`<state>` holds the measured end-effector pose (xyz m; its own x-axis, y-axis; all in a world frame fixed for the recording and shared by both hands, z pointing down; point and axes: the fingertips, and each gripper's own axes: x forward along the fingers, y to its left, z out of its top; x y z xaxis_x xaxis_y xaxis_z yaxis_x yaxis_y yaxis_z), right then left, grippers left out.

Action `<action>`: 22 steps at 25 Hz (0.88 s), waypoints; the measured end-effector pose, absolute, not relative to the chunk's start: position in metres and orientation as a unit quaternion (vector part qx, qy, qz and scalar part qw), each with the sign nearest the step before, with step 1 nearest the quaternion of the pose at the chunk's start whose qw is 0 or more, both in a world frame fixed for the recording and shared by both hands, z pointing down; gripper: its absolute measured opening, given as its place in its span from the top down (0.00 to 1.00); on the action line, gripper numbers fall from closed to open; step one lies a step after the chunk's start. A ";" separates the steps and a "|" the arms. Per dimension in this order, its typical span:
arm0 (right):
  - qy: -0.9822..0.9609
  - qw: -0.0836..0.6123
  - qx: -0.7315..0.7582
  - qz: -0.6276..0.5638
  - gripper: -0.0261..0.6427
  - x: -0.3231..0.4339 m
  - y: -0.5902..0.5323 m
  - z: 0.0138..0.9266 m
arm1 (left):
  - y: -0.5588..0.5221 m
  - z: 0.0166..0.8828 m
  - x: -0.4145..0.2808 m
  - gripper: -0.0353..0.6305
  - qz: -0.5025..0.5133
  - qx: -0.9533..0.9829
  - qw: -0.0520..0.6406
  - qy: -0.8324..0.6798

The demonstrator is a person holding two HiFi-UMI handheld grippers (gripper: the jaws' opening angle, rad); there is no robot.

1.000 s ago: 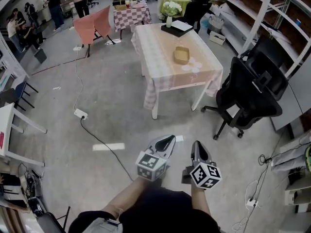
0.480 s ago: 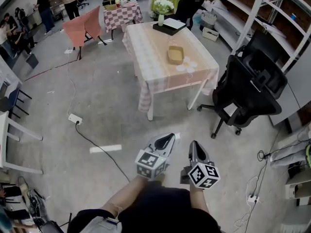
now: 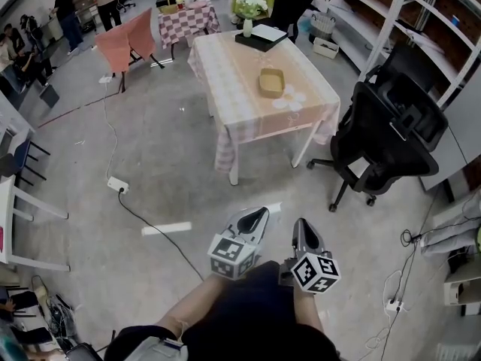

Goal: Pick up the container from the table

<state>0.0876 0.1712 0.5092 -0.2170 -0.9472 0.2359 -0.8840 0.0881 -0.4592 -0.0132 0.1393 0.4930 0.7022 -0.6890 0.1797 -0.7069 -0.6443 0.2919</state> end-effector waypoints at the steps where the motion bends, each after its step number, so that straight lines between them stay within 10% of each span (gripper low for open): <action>1: 0.733 0.060 -0.625 -0.263 0.95 0.090 0.172 0.511 | 0.139 0.493 -0.014 0.93 0.026 0.906 0.169 -0.387; 22: 0.736 0.055 -0.619 -0.268 0.95 0.092 0.129 0.517 | 0.102 0.496 -0.029 0.93 0.037 0.891 0.164 -0.422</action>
<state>0.0920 0.1291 0.5170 -0.2281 -0.9405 0.2520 -0.8819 0.0899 -0.4628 -0.0294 0.1022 0.4961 0.6409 -0.7399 0.2045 -0.7642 -0.5896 0.2614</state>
